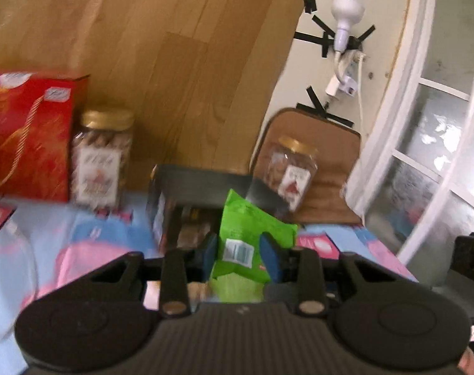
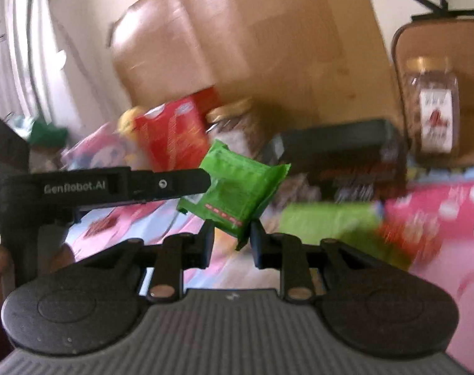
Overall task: Organize snacks
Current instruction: 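Lower the green packet into the dark green tin box, open left gripper, then grasp the red candy packet with the right gripper and lift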
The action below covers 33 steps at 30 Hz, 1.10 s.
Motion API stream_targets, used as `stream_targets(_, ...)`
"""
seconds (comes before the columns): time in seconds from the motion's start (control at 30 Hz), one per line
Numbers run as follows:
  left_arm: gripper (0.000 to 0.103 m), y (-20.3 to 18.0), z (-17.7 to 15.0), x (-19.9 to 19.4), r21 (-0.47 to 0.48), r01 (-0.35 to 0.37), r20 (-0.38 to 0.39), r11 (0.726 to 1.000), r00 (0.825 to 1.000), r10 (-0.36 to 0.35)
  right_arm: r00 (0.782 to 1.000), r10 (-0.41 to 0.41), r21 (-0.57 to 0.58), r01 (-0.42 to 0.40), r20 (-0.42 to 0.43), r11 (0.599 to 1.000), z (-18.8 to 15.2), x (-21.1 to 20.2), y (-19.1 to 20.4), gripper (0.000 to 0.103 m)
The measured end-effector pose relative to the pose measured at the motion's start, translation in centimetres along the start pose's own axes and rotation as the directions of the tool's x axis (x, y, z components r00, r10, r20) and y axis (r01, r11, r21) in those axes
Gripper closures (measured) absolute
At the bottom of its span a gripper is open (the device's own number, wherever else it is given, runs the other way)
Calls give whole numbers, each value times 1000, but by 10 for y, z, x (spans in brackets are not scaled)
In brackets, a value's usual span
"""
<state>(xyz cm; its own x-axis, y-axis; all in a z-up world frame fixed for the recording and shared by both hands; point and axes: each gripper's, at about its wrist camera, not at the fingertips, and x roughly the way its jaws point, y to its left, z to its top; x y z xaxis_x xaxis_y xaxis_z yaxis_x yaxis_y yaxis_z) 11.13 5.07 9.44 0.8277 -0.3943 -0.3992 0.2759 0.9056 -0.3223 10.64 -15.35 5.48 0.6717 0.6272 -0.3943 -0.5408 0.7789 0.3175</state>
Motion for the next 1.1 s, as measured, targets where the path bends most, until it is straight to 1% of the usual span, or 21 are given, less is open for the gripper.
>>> stream_targets(0.1,73,-4,25,44,17,-34,13,999,999,34,998,-59,16,58,21,998,29,24,-21,75)
stream_targets(0.17,73,0,31,70,2,-59,9,998,998,59,994,-102,7,102,30,995,45,43,-31,75)
stream_targets(0.2,73,4,35,82,-21,-63,4,998,998,64,992,-123,-5,123,33,992,51,51,-35,75)
stream_targets(0.3,72,14,42,112,-69,-90,-16,994,996,89,988,-156,-3,156,15,988,55,73,-47,73)
stream_targets(0.37,71,20,42,122,-84,-106,-36,991,994,103,983,-182,0,182,2,983,53,82,-55,70)
stream_targets(0.43,70,23,37,120,-86,-115,-47,990,993,111,982,-186,48,185,20,982,48,74,-65,62)
stream_targets(0.53,70,26,22,99,-79,-81,-33,994,996,79,987,-152,133,143,56,981,37,48,-81,61)
stream_targets(0.6,70,24,11,82,-70,-57,-33,996,998,55,988,-148,173,138,47,975,24,32,-93,61)
stream_targets(0.67,70,20,-5,68,-59,-31,-49,998,998,28,988,-155,204,148,20,968,13,20,-108,61)
stream_targets(0.73,70,14,-20,60,-55,-7,-81,998,997,2,985,-173,241,170,-10,956,0,12,-123,61)
stream_targets(0.87,70,-2,-42,62,-32,32,-155,999,987,-37,969,-246,319,241,-25,917,-17,2,-147,60)
stream_targets(0.9,69,-5,-47,64,-25,29,-169,999,985,-33,970,-241,335,242,-45,911,-21,4,-150,60)
stream_targets(0.93,69,-8,-52,67,-22,24,-185,999,982,-28,974,-214,352,226,-73,908,-25,7,-152,60)
stream_targets(0.97,70,-9,-55,68,-23,25,-201,999,979,-29,981,-183,355,194,-66,914,-29,5,-151,61)
stream_targets(1.0,70,-10,-59,70,-32,24,-220,999,975,-30,983,-166,351,182,-75,919,-29,5,-148,61)
stream_targets(1.03,70,-10,-62,69,-37,22,-230,999,973,-30,987,-133,351,156,-91,923,-30,5,-142,67)
stream_targets(1.07,69,-11,-65,65,-34,21,-222,999,975,-28,991,-82,361,115,-106,925,-31,5,-137,77)
stream_targets(1.1,69,-12,-67,59,-27,22,-215,999,976,-27,993,-31,372,73,-118,926,-34,5,-132,77)
